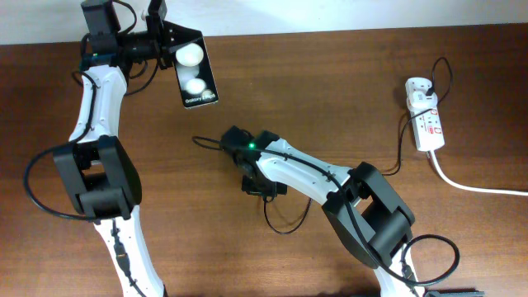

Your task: Plug charger to phone and switch on socket

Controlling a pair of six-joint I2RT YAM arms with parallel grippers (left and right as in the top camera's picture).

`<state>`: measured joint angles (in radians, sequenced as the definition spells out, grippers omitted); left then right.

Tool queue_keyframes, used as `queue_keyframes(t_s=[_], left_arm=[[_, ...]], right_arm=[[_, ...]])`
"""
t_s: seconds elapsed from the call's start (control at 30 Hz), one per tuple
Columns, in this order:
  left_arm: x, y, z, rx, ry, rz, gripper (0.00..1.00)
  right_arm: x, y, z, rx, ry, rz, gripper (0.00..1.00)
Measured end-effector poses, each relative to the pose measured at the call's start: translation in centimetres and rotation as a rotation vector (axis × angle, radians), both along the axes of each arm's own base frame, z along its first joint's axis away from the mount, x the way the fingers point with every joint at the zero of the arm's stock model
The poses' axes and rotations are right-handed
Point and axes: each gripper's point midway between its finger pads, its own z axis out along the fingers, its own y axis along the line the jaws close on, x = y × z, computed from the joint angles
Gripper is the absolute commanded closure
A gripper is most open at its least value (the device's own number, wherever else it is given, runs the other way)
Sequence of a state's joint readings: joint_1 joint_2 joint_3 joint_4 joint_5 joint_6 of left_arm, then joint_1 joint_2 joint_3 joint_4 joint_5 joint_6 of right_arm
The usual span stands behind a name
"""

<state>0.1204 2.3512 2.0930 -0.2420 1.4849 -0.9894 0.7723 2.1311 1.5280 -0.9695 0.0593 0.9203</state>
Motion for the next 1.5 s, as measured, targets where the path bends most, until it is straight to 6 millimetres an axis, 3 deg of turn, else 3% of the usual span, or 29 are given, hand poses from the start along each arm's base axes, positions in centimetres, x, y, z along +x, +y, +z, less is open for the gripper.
queue_keyframes(t_s=[0.13, 0.2, 0.4, 0.5, 0.63, 0.7, 0.73, 0.77, 0.87, 0.97, 1.1, 1.23, 1.4, 1.5], left_arm=[[0.0, 0.0, 0.0, 0.000, 0.000, 0.000, 1.00], [0.0, 0.0, 0.0, 0.000, 0.000, 0.000, 1.00], [0.1, 0.5, 0.0, 0.000, 0.000, 0.008, 1.00], [0.1, 0.7, 0.0, 0.000, 0.000, 0.012, 1.00], [0.1, 0.7, 0.0, 0.000, -0.001, 0.012, 1.00], [0.1, 0.7, 0.0, 0.000, -0.002, 0.012, 1.00], [0.1, 0.7, 0.0, 0.000, -0.002, 0.011, 1.00], [0.1, 0.7, 0.0, 0.000, -0.002, 0.012, 1.00], [0.1, 0.7, 0.0, 0.000, -0.003, 0.012, 1.00], [0.2, 0.7, -0.1, 0.003, -0.002, 0.016, 1.00], [0.3, -0.4, -0.2, 0.012, 0.003, 0.013, 1.00], [0.5, -3.8, -0.8, 0.047, 0.007, 0.010, 1.00], [1.9, -5.3, -2.0, 0.115, 0.012, 0.095, 1.00], [2.5, -5.6, -2.4, 0.139, 0.014, 0.129, 1.00]], right_arm=[[-0.1, -0.1, 0.0, -0.004, 0.004, 0.000, 0.89], [-0.1, -0.1, 0.0, -0.005, 0.005, 0.000, 0.96], [-0.4, -0.4, 0.0, -0.016, 0.017, 0.011, 0.96], [-0.6, -1.8, 0.1, -0.041, 0.056, -0.004, 0.96], [1.9, -5.5, 0.1, 0.029, 0.125, -0.134, 0.96], [3.4, -6.2, 0.4, 0.155, 0.171, -0.165, 0.96], [4.2, -5.6, 0.7, 0.261, 0.185, -0.149, 0.96], [5.2, -4.5, 1.5, 0.416, 0.195, -0.114, 0.96], [7.4, -1.5, 6.4, 0.907, 0.179, 0.055, 0.96], [7.4, -0.5, 10.7, 1.205, 0.147, 0.201, 0.96], [6.4, 0.4, 14.6, 1.452, 0.044, 0.423, 0.96], [6.0, 0.5, 16.3, 1.557, -0.047, 0.541, 0.96], [6.3, 0.6, 16.8, 1.568, -0.086, 0.581, 0.96], [8.0, 1.1, 19.6, 1.566, -0.161, 0.649, 0.96]])
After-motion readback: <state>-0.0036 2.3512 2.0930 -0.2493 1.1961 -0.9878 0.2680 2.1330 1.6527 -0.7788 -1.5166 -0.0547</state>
